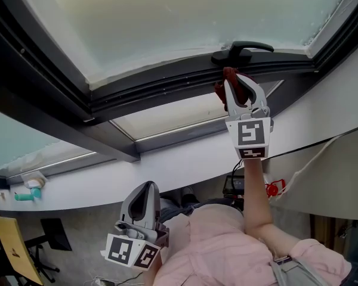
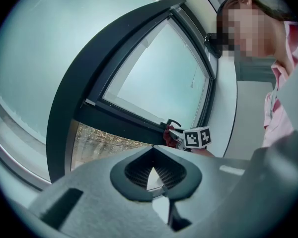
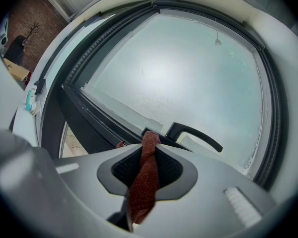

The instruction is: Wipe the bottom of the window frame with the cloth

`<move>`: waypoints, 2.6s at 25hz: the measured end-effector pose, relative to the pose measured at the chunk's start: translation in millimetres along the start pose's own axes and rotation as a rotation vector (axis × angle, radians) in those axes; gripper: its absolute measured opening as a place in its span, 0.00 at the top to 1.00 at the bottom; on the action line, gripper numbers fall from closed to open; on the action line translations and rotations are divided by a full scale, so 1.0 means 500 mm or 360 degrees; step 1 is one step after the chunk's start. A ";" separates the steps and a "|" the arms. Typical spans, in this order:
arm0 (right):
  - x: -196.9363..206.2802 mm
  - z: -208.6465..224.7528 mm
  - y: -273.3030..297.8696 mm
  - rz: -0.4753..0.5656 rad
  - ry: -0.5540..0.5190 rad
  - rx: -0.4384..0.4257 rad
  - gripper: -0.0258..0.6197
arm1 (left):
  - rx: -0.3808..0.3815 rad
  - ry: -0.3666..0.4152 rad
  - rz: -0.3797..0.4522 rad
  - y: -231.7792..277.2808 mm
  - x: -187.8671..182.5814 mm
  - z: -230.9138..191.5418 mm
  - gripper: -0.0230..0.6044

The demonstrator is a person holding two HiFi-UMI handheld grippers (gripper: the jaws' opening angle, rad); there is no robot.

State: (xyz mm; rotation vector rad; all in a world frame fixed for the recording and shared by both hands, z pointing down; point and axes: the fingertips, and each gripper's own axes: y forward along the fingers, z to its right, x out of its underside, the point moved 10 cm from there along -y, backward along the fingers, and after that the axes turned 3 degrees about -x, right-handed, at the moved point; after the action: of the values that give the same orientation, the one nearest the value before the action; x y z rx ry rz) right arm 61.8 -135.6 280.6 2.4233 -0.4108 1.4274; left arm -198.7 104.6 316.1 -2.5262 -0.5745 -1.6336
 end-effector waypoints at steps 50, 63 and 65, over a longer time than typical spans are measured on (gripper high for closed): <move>-0.094 -0.278 -0.026 0.0179 0.0323 -0.0693 0.85 | 0.0165 0.0114 0.0060 -0.053 -0.087 -0.042 0.97; -0.228 -0.531 0.034 0.0319 -0.0315 -0.0914 0.86 | -0.0032 0.0125 0.0207 -0.157 -0.124 -0.137 0.97; -0.233 -0.561 0.055 0.0302 -0.0371 -0.0924 0.86 | -0.0065 0.0120 0.0225 -0.169 -0.130 -0.156 0.97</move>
State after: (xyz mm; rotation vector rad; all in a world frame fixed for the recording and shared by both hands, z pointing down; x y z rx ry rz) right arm -226.0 -39.4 310.7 2.1024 -0.9798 0.9120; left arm -319.4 144.8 280.3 -2.4575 -0.3506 -1.6977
